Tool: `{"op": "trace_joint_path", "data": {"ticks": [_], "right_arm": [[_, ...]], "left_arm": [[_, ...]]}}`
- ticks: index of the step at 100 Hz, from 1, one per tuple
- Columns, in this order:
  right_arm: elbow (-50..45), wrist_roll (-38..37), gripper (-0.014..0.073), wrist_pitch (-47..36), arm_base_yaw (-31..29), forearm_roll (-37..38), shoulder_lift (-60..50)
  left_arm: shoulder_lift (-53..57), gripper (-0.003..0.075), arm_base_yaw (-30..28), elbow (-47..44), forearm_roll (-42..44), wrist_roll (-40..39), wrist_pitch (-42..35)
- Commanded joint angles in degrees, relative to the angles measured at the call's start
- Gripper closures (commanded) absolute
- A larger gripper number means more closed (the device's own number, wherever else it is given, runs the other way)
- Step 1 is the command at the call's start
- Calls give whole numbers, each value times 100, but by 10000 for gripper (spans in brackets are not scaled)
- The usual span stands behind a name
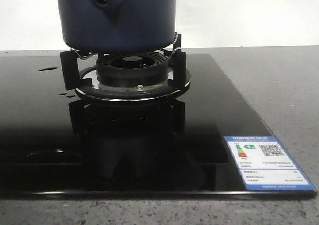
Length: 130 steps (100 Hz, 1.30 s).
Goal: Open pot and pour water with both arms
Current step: 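Bring the cup above the saucepan rim beside the raised lid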
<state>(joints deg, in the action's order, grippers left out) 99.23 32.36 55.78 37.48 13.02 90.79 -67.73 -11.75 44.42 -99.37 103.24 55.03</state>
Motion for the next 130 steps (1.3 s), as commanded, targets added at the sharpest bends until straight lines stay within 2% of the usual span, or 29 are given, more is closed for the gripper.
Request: {"op": "trace_joint_path", "data": {"ticks": [1, 130], "right_arm": [[237, 82, 308, -409, 48, 350, -223], [237, 82, 310, -443, 48, 740, -159]], "left_arm": [[140, 472, 43, 194, -736, 9, 265], [140, 471, 43, 194, -736, 9, 253]]}}
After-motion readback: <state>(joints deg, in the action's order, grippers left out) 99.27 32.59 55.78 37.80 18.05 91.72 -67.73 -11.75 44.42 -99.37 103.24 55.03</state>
